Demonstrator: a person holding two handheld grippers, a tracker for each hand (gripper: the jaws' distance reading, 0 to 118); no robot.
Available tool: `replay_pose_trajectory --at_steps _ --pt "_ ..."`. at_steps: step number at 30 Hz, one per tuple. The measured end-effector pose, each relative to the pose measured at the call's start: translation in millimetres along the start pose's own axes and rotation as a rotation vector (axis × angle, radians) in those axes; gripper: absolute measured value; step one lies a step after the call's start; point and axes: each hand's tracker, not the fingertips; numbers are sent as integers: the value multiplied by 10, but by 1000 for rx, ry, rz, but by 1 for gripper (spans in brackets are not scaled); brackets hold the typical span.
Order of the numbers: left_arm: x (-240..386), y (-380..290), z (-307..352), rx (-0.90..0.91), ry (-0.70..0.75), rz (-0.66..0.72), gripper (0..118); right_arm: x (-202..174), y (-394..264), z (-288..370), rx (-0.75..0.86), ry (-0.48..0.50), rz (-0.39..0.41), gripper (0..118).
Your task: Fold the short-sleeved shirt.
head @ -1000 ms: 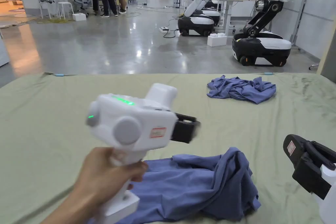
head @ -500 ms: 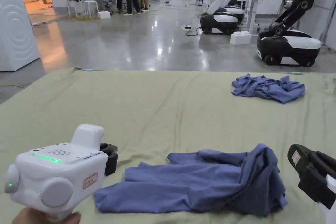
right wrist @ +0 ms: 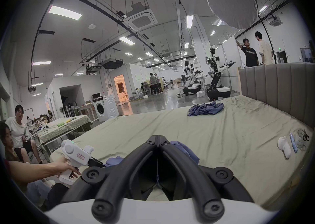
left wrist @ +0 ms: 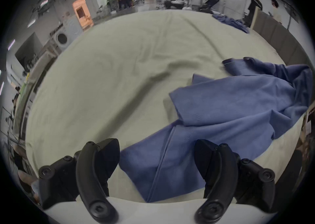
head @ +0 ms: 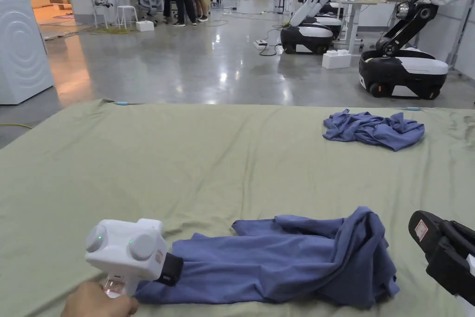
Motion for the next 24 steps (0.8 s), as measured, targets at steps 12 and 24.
replay_pose_trajectory --at_steps 12,24 --pt "-90 -72 389 100 -161 92 5 428 -7 -159 -44 -84 -92 2" --pt "-109 -164 785 172 -178 95 5 919 -153 -1745 -484 -192 -200 108"
